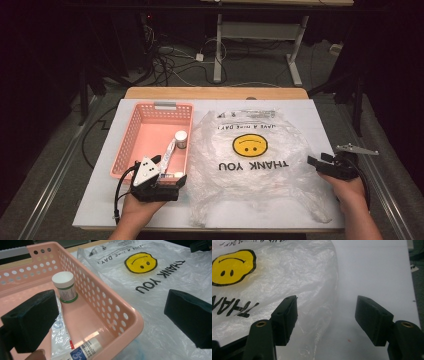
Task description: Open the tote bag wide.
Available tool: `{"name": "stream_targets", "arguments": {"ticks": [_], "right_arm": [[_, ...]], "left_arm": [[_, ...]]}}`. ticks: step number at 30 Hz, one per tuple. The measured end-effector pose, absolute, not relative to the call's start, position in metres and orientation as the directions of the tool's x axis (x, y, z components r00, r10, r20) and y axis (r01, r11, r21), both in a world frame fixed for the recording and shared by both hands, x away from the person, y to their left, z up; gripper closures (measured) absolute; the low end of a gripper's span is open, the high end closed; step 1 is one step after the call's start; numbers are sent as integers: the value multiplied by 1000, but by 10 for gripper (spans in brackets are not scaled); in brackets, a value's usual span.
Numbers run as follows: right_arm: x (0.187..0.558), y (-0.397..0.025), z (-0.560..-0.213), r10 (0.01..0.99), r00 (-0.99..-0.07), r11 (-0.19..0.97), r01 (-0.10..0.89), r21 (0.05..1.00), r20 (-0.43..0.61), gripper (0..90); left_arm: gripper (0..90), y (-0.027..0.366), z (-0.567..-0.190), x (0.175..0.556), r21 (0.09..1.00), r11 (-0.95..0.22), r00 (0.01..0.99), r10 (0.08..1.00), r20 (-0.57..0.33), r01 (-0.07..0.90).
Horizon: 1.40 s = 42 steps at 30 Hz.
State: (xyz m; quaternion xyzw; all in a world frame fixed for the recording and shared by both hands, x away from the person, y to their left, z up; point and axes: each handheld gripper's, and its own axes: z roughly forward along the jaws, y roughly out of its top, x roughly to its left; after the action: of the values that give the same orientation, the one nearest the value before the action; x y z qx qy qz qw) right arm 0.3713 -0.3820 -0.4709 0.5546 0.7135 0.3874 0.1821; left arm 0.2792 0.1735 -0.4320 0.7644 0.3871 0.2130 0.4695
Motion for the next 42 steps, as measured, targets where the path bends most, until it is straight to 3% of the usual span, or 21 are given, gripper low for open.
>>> {"name": "stream_targets", "arguments": {"ticks": [10,15,19,20,23,37,42], "right_arm": [[375,-369,-475,928,-363,196,666,720,83,484],[373,-361,-475,918,-397,278,642,715,-1,620],[372,-360,-475,911,-413,292,633,717,-6,724],[371,-359,-475,898,-439,307,626,717,-2,812],[371,-360,-475,889,-457,297,631,717,33,896],[366,-365,-470,901,-430,241,609,756,60,900],[364,-368,-469,910,-407,209,610,765,76,900]], "left_arm": [[0,176,-432,277,879,-267,603,797,-29,395],[0,175,-432,276,879,-269,603,798,-26,394],[0,175,-432,277,877,-272,602,798,-24,396],[0,175,-432,277,877,-269,601,799,-27,398],[0,175,-432,278,875,-270,604,796,-32,401],[0,180,-424,281,875,-208,596,795,-109,437],[0,179,-426,272,889,-251,576,818,-17,383]]}}
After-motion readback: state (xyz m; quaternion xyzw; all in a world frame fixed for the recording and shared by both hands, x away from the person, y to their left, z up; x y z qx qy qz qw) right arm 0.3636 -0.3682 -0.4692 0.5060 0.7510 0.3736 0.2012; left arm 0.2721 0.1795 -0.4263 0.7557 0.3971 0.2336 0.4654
